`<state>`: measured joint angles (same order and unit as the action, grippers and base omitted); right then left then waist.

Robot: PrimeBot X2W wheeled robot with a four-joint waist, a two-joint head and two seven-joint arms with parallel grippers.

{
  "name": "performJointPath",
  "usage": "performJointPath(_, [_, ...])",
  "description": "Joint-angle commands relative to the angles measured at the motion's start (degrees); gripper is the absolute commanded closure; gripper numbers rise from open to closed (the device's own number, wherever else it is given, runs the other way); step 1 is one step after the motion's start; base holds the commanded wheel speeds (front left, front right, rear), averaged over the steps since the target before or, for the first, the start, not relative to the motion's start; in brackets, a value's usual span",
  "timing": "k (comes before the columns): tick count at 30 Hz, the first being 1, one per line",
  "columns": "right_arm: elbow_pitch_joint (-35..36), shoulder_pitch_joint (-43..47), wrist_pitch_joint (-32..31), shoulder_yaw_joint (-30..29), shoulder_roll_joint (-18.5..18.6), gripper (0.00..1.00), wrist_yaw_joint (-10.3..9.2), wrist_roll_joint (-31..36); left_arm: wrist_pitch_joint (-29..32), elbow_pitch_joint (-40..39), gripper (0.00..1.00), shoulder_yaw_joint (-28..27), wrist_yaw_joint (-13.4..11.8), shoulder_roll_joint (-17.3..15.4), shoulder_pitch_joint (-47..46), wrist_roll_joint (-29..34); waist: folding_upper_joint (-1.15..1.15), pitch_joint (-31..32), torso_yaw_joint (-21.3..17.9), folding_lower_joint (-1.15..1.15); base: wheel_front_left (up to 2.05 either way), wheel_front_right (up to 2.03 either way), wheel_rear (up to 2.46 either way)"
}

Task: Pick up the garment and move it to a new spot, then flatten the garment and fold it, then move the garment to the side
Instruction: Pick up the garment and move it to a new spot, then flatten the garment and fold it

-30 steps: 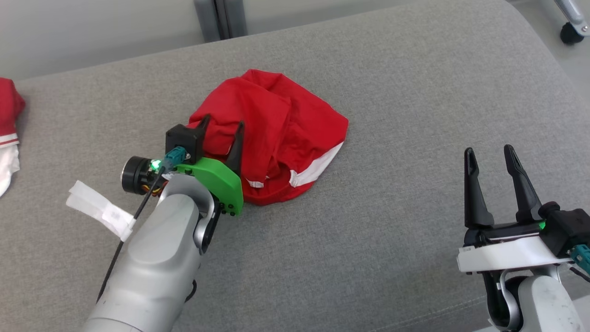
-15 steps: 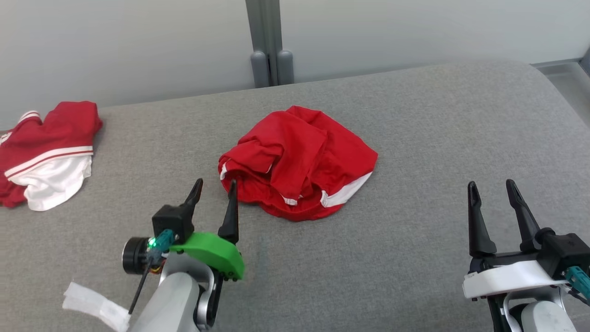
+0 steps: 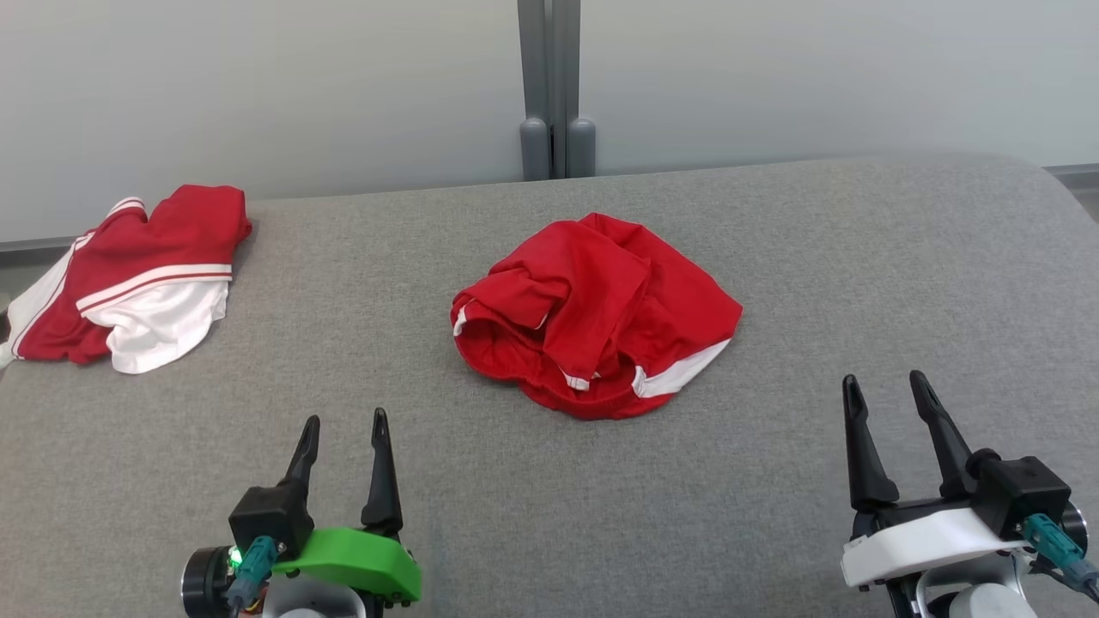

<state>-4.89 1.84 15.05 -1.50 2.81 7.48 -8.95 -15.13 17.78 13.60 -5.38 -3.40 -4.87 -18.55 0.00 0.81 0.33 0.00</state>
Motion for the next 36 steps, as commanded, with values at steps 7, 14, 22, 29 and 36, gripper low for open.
performJointPath(7, [-2.4,-0.8,0.2,1.7,0.2,0.0,0.03,-0.6,0.0,-0.7,0.0,-1.2,0.4,0.4,2.2,1.4,0.0,-0.2,0.5,0.0,0.0,0.0,0.0])
performJointPath(14, [-3.2,-1.2,0.2,2.4,0.2,0.0,0.03,-0.6,0.0,-0.4,0.0,-1.5,0.6,0.5,2.2,1.6,0.0,-0.5,0.7,0.0,0.0,0.0,0.0])
performJointPath(22, [-3.2,-1.4,0.2,2.4,0.2,0.0,0.03,-0.2,0.0,-0.3,0.0,-1.1,0.1,0.5,1.9,1.1,0.0,-0.7,0.8,0.0,0.0,0.0,0.0])
performJointPath(29, [-3.0,-1.7,0.2,2.8,0.2,0.0,0.03,0.2,0.0,-0.7,0.0,-0.8,0.0,0.5,1.5,1.3,0.0,-1.6,1.6,0.0,0.0,0.0,0.0])
performJointPath(36, [-4.4,-5.1,0.2,7.0,0.1,0.0,0.03,1.5,0.0,-1.6,0.0,-0.4,-0.2,0.5,-0.1,1.6,0.0,-4.6,3.8,0.0,0.0,0.0,0.0])
